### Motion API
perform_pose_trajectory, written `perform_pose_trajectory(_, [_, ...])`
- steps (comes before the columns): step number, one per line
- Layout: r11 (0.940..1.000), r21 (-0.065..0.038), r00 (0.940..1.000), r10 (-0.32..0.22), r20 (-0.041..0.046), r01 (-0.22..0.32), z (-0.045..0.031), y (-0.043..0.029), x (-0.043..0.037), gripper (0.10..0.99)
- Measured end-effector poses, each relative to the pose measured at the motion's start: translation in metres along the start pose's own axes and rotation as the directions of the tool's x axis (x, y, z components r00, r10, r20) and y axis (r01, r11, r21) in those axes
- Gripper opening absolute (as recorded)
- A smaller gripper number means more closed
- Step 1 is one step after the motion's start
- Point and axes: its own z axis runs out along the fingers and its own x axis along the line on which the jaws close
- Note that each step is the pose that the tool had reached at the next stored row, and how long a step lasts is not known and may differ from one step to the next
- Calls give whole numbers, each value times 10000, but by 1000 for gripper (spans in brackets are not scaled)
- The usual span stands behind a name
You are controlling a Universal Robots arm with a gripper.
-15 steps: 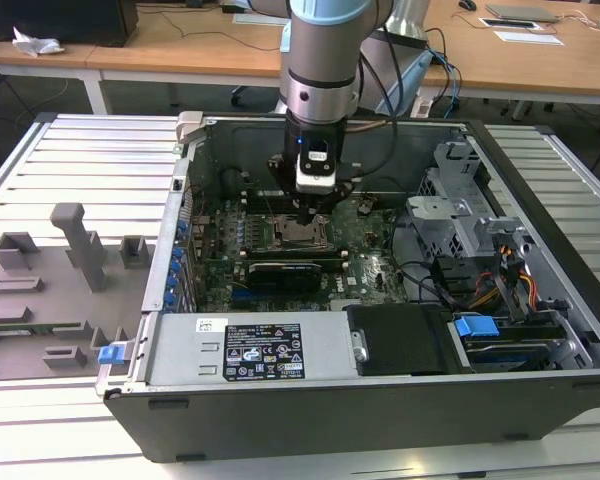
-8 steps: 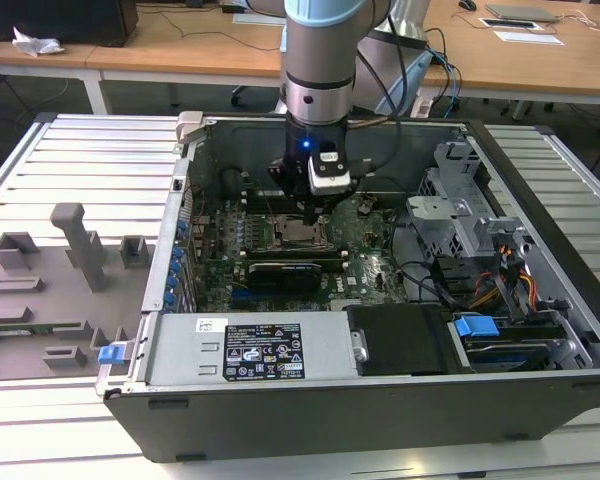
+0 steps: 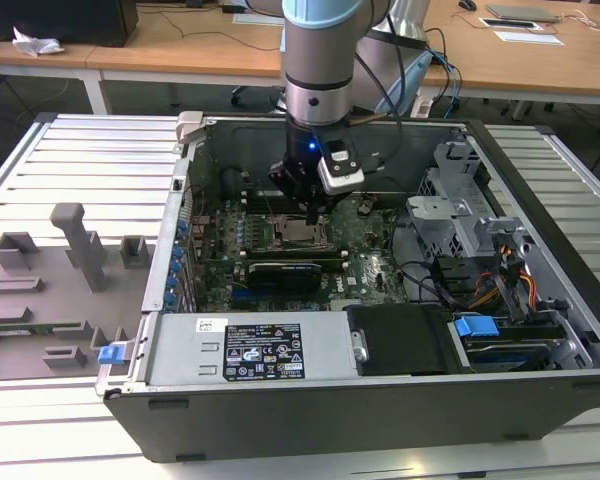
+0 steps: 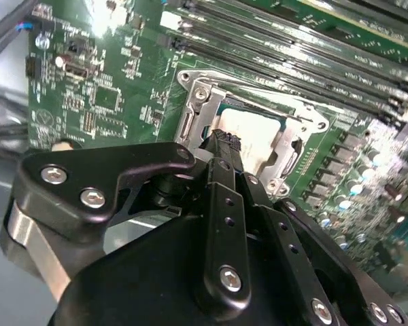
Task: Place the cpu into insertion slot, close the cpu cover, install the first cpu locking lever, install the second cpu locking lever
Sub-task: 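Close the cpu cover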
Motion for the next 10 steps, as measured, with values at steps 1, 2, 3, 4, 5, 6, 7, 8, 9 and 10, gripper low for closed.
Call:
perform_pose_trajectory(1, [9988,-22,9988,-485,-5,485,6,0,0,106])
perform_pose_trajectory(2, [9975,-24,9975,-709,-7,709,10,0,0,106])
perform_pose_trajectory(3, [9961,-12,9961,-888,-16,888,12,0,0,106])
perform_pose_trajectory(4, [9941,20,9941,-1080,-33,1080,13,0,1,106])
perform_pose_trajectory(5, [9922,59,9922,-1247,-54,1247,15,0,1,106])
perform_pose_trajectory(6, [9878,125,9879,-1549,-87,1550,21,0,2,106])
perform_pose_trajectory(7, [9806,165,9807,-1952,-105,1954,31,0,4,106])
perform_pose_trajectory(8, [9737,154,9738,-2270,-109,2271,42,0,5,106])
perform_pose_trajectory(9, [9683,140,9684,-2493,-110,2494,51,-1,8,106])
perform_pose_trajectory(10, [9657,135,9658,-2591,-111,2592,56,-2,15,106])
